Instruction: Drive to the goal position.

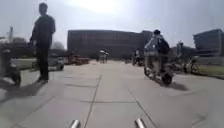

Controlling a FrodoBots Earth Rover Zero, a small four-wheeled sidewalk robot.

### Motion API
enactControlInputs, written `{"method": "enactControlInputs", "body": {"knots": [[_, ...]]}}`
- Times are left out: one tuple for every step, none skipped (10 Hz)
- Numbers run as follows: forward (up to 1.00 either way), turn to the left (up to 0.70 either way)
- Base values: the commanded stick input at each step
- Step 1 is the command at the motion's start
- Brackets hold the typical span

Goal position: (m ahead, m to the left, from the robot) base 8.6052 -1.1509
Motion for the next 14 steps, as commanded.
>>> {"method": "enactControlInputs", "body": {"knots": [[0.85,0.01],[0.85,-0.01],[0.85,-0.11],[0.85,-0.24],[0.85,-0.29],[0.85,-0.22],[0.85,-0.1],[0.85,0.01],[0.85,0.01],[0.85,0.01],[0.85,0.01],[0.85,0.01],[0.85,0.01],[0.85,0.01]]}}
